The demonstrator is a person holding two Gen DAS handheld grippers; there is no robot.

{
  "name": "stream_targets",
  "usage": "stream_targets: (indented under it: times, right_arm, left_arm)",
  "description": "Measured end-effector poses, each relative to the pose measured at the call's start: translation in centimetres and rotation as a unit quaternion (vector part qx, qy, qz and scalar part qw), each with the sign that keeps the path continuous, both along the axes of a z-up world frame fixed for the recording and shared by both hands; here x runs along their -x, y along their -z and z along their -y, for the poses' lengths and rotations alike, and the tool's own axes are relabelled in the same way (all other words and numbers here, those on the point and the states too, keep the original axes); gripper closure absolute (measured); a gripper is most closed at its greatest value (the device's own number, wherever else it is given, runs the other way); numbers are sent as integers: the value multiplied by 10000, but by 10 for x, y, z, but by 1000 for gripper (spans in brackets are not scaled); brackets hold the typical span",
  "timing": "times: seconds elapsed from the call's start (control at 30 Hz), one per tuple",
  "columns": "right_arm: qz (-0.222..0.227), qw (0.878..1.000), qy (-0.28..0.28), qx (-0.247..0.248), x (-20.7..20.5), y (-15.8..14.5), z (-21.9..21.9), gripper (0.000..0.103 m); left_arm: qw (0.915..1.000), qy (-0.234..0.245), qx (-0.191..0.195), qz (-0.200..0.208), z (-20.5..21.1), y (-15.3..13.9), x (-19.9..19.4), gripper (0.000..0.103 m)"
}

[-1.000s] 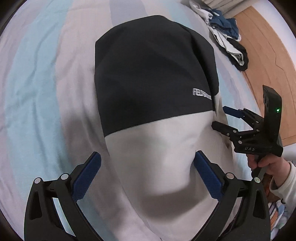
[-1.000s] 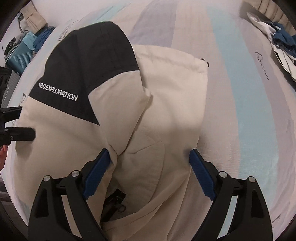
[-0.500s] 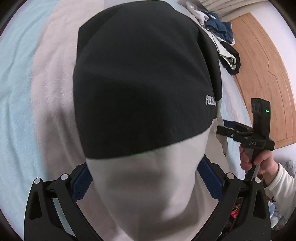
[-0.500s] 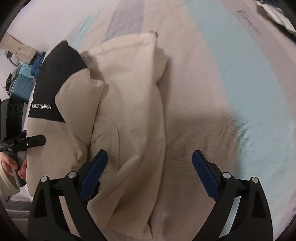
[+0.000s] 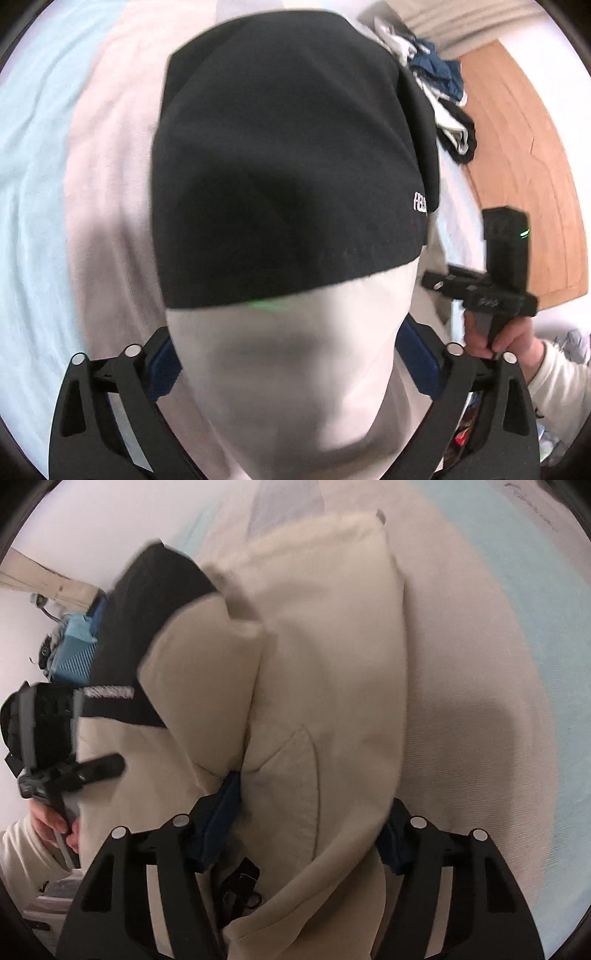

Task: Fold large clothes
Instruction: 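Lift the jacket bundle with both grippers and carry it across the bed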

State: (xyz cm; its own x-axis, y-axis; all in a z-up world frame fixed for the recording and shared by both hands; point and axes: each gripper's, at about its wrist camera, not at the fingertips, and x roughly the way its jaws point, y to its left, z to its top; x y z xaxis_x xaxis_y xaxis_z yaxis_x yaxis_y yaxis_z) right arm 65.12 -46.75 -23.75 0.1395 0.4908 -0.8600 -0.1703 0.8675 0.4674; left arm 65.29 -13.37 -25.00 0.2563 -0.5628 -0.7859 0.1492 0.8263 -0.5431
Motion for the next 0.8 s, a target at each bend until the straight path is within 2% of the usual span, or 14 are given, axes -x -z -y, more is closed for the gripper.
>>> stream_targets:
  times: [0.1, 0.23, 0.37, 0.43, 0.47, 0.5, 0.67, 0.8]
  right_arm:
    - [-323, 9986, 262, -315, -10, 11, 0, 31]
    - [-379, 9974, 176, -586, -12, 11, -12, 35]
    - [-521, 9978, 65, -412, -8, 24, -28, 36]
    - [-529, 9974, 15, -494, -9, 21, -33, 50]
    - [-541, 9966, -26, -624, -9, 19, -34, 69]
    - [-528, 9962, -32, -696, -8, 17, -37, 75]
    - [-511, 9951, 123, -838, -7, 18, -40, 82]
    - [-402, 9958, 74, -825, -11, 13, -36, 84]
  left_arm:
    - [9998, -115, 140, 12, -3, -1, 1, 15]
    - [9992, -223, 337, -38, -12, 1, 1, 21]
    - [9996, -129, 260, -20, -11, -1, 3, 30]
    - [9997, -98, 221, -28, -7, -5, -1, 33]
    - [9998, -64, 181, -13, -4, -7, -1, 35]
    - [9999, -45, 155, 7, 4, -10, -3, 36]
    - [9999, -7, 14, 108, 14, -20, 1, 42]
    - [9997, 118, -84, 214, 21, -31, 2, 51]
